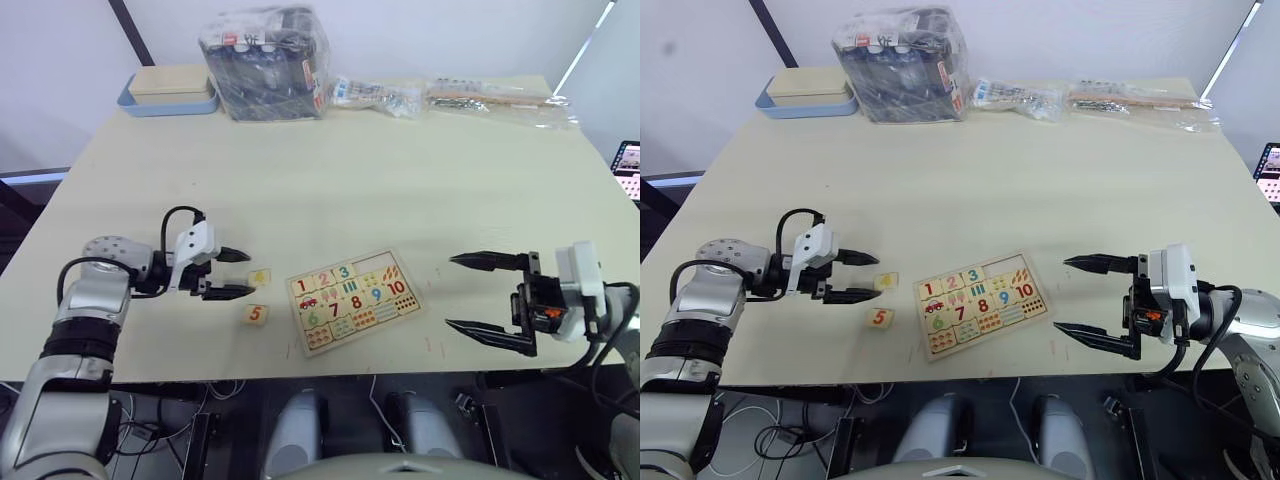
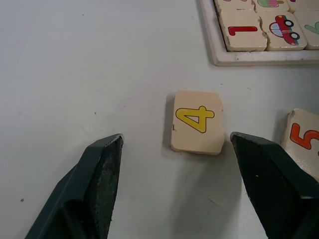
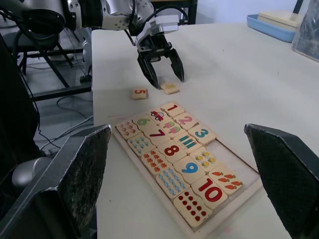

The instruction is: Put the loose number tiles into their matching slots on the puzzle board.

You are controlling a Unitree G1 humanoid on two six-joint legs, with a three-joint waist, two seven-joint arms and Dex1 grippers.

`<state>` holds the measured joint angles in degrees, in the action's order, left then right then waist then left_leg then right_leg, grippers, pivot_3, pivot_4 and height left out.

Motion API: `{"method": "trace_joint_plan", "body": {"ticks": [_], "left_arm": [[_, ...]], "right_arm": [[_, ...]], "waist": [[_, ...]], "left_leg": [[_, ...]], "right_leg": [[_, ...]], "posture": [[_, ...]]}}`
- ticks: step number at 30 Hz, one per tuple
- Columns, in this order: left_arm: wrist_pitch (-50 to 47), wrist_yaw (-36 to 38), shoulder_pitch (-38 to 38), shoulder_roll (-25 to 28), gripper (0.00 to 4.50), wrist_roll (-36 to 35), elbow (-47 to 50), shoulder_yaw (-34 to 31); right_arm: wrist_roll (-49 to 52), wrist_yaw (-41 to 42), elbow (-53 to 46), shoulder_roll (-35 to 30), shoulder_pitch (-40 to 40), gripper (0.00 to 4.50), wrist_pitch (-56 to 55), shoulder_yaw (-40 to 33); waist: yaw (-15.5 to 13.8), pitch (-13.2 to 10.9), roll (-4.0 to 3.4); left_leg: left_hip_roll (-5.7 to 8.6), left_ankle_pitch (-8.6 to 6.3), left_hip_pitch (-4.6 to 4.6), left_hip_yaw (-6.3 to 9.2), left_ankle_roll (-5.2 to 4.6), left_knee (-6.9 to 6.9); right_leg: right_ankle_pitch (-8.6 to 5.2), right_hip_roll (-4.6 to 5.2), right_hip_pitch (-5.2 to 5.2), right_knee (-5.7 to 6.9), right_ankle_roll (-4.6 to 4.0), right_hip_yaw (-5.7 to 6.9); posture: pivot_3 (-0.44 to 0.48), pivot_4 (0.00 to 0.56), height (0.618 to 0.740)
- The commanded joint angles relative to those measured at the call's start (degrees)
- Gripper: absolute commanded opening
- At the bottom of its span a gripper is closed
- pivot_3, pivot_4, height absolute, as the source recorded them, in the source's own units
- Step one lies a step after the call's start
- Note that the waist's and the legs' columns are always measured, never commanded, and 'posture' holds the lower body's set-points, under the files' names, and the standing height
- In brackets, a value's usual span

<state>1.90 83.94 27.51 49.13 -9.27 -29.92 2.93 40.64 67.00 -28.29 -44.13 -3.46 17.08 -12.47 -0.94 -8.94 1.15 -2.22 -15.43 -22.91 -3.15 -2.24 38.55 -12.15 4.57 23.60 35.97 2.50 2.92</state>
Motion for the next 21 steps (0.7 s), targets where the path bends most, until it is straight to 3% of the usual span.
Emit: {"method": "trace_joint_plan", "body": {"ticks": [1, 15, 16, 18, 21], "left_arm": [[0.33, 1.21, 0.12, 0.18, 2.86, -0.55, 2.22, 0.23], [0.85, 0.82, -1.28, -0.12, 2.86, -0.63, 2.76, -0.4], [0.99, 0.85, -1.4, -0.13, 2.44, -0.6, 2.72, -0.39], [1.17, 0.9, -1.55, -0.13, 2.06, -0.53, 2.68, -0.34], [1.89, 1.1, -1.71, 0.2, 0.95, -0.19, 2.25, -0.22]], "right_arm": [[0.45, -0.43, -2.08, -0.37, -0.26, 4.5, -1.28, -2.21], [-0.27, -0.03, -0.95, -0.73, 0.16, 4.5, -1.55, -1.73], [-0.4, 0.0, -0.81, -0.71, 0.25, 4.5, -1.59, -1.62], [-0.59, 0.04, -0.65, -0.65, 0.35, 4.5, -1.66, -1.47], [-0.92, 0.05, -0.55, -0.46, 0.2, 4.5, -1.92, -1.25]], "waist": [[0.06, 0.0, 0.0], [0.07, 0.0, 0.0], [0.06, 0.0, 0.0], [0.06, 0.0, 0.01], [0.06, 0.01, 0.01]], "left_leg": [[0.0, 0.0, 0.0, 0.0, 0.0, 0.0], [0.0, 0.0, 0.0, 0.01, 0.0, 0.02], [0.0, 0.0, 0.0, 0.02, 0.0, 0.02], [0.0, 0.0, 0.0, 0.01, 0.0, 0.02], [0.0, 0.0, 0.01, 0.0, 0.0, 0.02]], "right_leg": [[0.0, 0.0, 0.0, 0.0, 0.0, 0.0], [0.0, -0.01, 0.0, 0.03, 0.0, 0.0], [0.0, -0.01, 0.0, 0.03, 0.0, 0.0], [0.0, -0.01, 0.0, 0.03, 0.0, 0.0], [0.01, -0.01, -0.01, 0.03, 0.0, -0.01]], "posture": [[0.0, 0.15, 0.74], [0.0, 0.15, 0.74], [0.0, 0.15, 0.74], [0.0, 0.15, 0.74], [0.0, 0.15, 0.74]]}}
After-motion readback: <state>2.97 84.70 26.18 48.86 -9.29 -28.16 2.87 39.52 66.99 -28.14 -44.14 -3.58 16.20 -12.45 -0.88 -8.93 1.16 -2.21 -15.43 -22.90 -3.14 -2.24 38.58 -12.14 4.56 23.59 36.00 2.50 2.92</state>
